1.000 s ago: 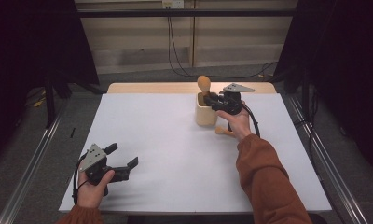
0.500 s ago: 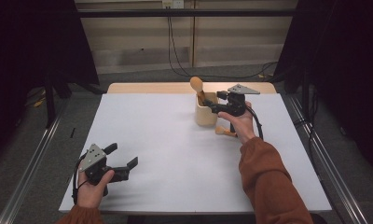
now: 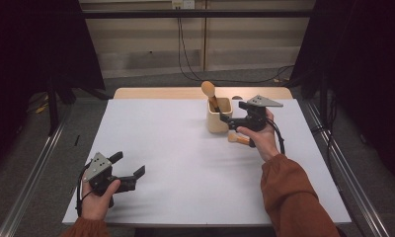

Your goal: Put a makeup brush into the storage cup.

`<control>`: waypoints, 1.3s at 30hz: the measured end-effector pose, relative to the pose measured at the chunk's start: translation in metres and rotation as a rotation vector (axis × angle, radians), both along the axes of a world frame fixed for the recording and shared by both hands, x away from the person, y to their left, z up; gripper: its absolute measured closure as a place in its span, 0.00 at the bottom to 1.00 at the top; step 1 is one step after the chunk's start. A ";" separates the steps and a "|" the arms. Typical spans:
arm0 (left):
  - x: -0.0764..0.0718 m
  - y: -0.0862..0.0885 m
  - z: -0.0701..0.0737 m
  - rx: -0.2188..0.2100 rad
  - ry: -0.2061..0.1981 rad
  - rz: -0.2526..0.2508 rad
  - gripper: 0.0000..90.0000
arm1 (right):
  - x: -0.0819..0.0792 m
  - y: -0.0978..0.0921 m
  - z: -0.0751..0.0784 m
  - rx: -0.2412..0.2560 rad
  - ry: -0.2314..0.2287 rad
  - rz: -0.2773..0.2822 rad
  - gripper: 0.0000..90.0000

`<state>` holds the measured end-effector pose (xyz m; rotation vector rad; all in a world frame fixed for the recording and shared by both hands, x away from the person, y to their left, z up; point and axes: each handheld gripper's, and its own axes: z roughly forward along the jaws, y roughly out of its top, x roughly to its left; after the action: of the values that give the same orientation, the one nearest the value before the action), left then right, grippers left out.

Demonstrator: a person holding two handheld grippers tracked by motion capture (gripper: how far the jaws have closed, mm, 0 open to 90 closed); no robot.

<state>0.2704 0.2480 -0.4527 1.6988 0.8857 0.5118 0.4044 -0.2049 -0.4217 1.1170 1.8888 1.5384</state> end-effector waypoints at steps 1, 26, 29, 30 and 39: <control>0.000 0.000 0.000 -0.001 0.000 0.000 0.03 | -0.002 -0.001 0.001 0.001 0.000 0.001 0.01; 0.000 0.002 0.001 0.000 -0.006 0.012 0.03 | -0.063 -0.032 -0.001 -0.043 -0.009 -0.036 0.00; 0.000 0.002 0.000 0.001 -0.006 0.008 0.03 | -0.071 -0.038 -0.002 -0.033 -0.006 -0.040 0.00; 0.000 0.002 0.000 0.002 -0.008 0.009 0.03 | -0.073 -0.039 -0.003 -0.033 -0.005 -0.043 0.00; 0.000 0.004 -0.001 -0.003 -0.002 0.005 0.03 | -0.091 -0.046 -0.001 -0.034 -0.015 -0.053 0.00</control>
<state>0.2708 0.2518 -0.4539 1.6936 0.8888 0.5156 0.3139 -0.2511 -0.4229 1.1291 1.8535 1.4767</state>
